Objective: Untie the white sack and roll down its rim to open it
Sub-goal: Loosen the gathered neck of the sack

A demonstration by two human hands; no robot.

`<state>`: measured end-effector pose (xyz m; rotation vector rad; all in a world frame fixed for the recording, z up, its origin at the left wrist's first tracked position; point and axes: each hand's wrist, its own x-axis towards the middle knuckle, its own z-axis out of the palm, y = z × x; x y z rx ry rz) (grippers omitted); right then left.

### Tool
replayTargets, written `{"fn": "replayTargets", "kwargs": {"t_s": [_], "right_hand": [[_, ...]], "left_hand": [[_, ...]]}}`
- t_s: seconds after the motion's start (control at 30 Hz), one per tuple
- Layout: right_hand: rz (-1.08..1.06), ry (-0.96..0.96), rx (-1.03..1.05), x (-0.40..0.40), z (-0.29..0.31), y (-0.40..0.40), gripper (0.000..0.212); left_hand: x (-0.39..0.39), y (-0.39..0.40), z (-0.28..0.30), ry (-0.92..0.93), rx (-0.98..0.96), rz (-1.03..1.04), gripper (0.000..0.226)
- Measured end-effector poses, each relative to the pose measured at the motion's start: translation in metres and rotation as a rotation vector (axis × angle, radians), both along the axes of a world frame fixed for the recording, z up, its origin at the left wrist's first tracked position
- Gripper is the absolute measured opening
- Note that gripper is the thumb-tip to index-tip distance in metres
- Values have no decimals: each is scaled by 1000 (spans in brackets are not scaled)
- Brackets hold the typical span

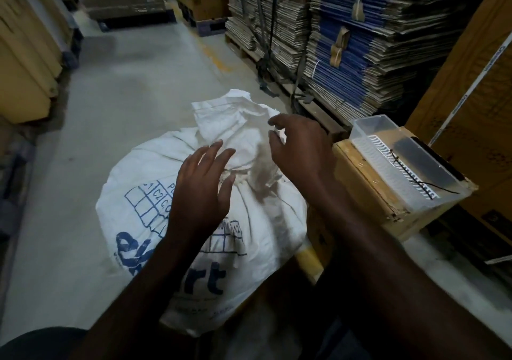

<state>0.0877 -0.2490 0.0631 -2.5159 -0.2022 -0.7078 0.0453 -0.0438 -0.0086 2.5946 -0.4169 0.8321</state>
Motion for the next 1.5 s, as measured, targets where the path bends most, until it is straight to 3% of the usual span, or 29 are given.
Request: {"fn": "replayTargets", "kwargs": {"t_s": [0.37, 0.6, 0.67, 0.8, 1.03, 1.17, 1.27, 1.33, 1.4, 1.5], "right_hand": [[-5, -152, 46, 23, -8, 55, 54], [18, 54, 72, 40, -34, 61, 82], [74, 110, 147, 41, -40, 66, 79], [249, 31, 177, 33, -43, 82, 57], [636, 76, -180, -24, -76, 136, 40], [881, 372, -359, -59, -99, 146, 50], [1072, 545, -485, -79, -102, 151, 49], [1042, 677, -510, -71, -88, 150, 41], [999, 677, -487, -52, -75, 144, 27], [979, 480, -235, -26, -66, 122, 17]], "left_hand": [[-7, 48, 5, 14, -37, 105, 47], [-2, 50, 1, 34, -50, 99, 48], [0, 50, 0, 36, -58, 102, 50], [4, 48, 5, 21, -114, 73, 61], [0, 63, 32, -141, -377, 196, 54], [0, 80, 30, 77, -313, 40, 39], [6, 77, 1, 333, -102, -131, 31], [14, 78, -22, 525, 21, -114, 41], [24, 84, -31, 626, -4, -45, 67], [29, 90, -22, 736, -177, 81, 77]]}}
